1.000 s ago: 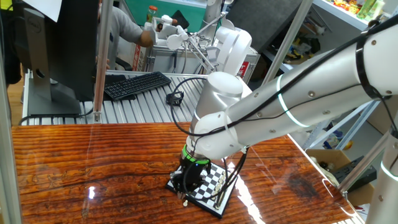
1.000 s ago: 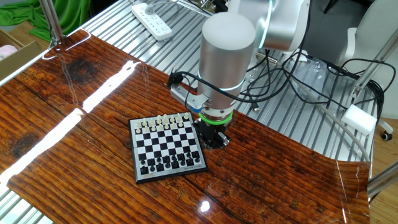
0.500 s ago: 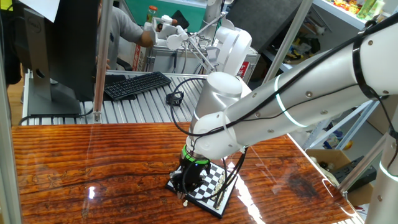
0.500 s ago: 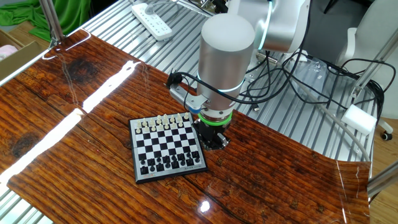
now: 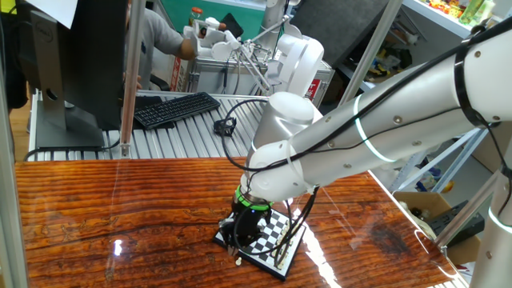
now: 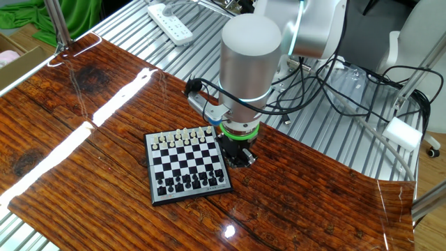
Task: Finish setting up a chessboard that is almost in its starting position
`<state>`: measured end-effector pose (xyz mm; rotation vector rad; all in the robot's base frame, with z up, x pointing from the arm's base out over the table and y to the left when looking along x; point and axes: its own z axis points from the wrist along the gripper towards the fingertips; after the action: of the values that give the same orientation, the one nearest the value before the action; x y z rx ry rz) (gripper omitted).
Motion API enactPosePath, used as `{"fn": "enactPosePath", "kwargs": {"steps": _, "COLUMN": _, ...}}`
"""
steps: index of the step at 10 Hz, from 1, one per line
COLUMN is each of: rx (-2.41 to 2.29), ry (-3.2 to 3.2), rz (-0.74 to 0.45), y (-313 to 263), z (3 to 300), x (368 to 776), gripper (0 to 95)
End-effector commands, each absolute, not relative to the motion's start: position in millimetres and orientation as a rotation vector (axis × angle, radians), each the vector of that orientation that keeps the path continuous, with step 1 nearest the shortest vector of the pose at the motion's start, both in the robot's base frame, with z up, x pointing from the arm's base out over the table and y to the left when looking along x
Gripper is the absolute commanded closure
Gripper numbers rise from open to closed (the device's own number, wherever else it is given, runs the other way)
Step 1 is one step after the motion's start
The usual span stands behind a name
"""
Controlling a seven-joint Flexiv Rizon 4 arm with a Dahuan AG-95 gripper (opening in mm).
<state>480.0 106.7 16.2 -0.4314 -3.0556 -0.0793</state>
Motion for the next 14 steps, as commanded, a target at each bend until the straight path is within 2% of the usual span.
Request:
{"fn": "enactPosePath", "kwargs": {"steps": 1, "rx": -0.454, "ry": -3.043, "rz": -0.082, "y": 107.1, "z": 16.1, "x": 479.5, "gripper": 95.0}}
{"fn": "enactPosePath", "kwargs": {"steps": 14, "rx": -0.462, "ry": -3.057, "rz": -0.049, "y": 107.1, "z": 16.1, "x": 479.5, "gripper": 95.0}}
